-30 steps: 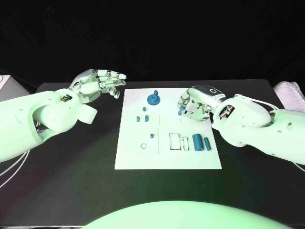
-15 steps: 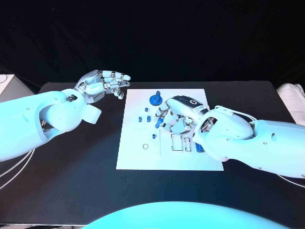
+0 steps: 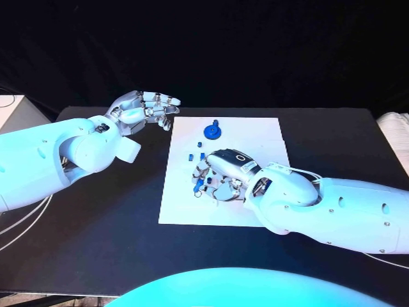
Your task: Assemble the parts on the task board
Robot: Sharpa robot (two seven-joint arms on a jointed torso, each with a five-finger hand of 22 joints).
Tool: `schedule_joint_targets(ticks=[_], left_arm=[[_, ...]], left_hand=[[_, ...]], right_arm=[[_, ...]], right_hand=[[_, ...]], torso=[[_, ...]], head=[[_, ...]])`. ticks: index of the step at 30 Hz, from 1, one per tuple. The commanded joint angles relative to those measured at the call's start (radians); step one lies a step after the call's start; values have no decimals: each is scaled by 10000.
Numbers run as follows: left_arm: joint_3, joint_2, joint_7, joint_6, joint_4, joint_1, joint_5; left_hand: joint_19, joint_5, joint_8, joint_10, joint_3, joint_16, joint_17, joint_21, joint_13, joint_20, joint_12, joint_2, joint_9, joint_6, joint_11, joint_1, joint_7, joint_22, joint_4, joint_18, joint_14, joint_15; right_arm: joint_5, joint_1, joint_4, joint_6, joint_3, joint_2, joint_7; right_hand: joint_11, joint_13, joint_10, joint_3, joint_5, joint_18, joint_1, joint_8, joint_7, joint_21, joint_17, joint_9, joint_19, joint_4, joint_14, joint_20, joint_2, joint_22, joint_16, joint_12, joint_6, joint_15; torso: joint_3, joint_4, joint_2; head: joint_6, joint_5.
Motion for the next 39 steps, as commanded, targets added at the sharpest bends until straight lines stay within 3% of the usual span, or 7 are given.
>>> schedule_joint_targets(ticks=[1, 4, 10, 16, 32, 39], left_arm=[[7, 11, 42, 169, 38, 0, -13], [7, 8, 39, 178, 47, 0, -13], [7, -19, 30, 182, 55, 0, -12], [7, -30, 23, 180, 63, 0, -12], [7, -27, 12, 195, 58, 0, -12], [7, -41, 5, 198, 68, 0, -12]], left_hand=[[54, 47, 36, -91, -47, -44, -14, -41, -2, 3, 69, 41, 13, -61, -7, 46, -5, -14, -4, 76, 15, 17], [54, 47, 36, -91, -47, -44, -14, -41, -2, 3, 69, 41, 13, -61, -7, 46, -5, -14, -4, 76, 15, 17], [54, 47, 36, -91, -47, -44, -14, -41, -2, 3, 69, 41, 13, -61, -7, 46, -5, -14, -4, 76, 15, 17], [61, 45, 43, -95, -58, -46, -18, -48, -3, 4, 76, 37, 13, -64, -6, 37, -3, -19, 5, 75, 16, 19], [61, 45, 43, -95, -58, -46, -18, -48, -3, 4, 76, 37, 13, -64, -6, 37, -3, -19, 5, 75, 16, 19], [61, 45, 43, -95, -58, -46, -18, -48, -3, 4, 76, 37, 13, -64, -6, 37, -3, -19, 5, 75, 16, 19]], right_arm=[[-522, -78, -130, 73, -7, 82, 100], [-638, -117, -208, 78, -14, 101, -34], [-778, -153, -279, 145, -18, 127, -229], [-841, -163, -299, 294, -19, 145, -337], [-934, -219, -503, 527, -36, 346, -403], [-961, -282, -651, 543, -38, 443, -431]], right_hand=[[-535, 448, 629, 70, 20, -166, 143, 32, 30, -8, -11, 10, 20, 13, 282, -32, 226, 285, 36, 53, 29, -71], [-533, 451, 629, 72, 21, -170, 137, 32, 33, 7, 3, 13, 27, 9, 285, -31, 225, 299, 44, 49, 28, -70], [-533, 452, 629, 72, 21, -170, 135, 32, 33, 8, 1, 13, 27, 8, 284, -31, 225, 300, 43, 48, 28, -70], [-532, 455, 629, 74, 22, -172, 130, 33, 35, 14, -6, 16, 30, 5, 283, -31, 225, 306, 40, 45, 28, -69], [-530, 464, 632, 83, 26, -168, 115, 34, 37, -2, -17, 25, 20, -8, 282, -30, 225, 294, 37, 34, 28, -66], [-529, 468, 632, 89, 29, -163, 110, 34, 38, -21, -29, 29, 10, -15, 280, -29, 226, 280, 32, 29, 26, -65]], torso=[[16, -8, 5], [-3, 9, -6], [21, -4, 6], [1, 0, -3], [26, 19, 4], [9, 14, 3]], head=[[-34, 14], [-46, -1], [-71, 30], [-97, 11], [-161, 39], [-161, 55]])
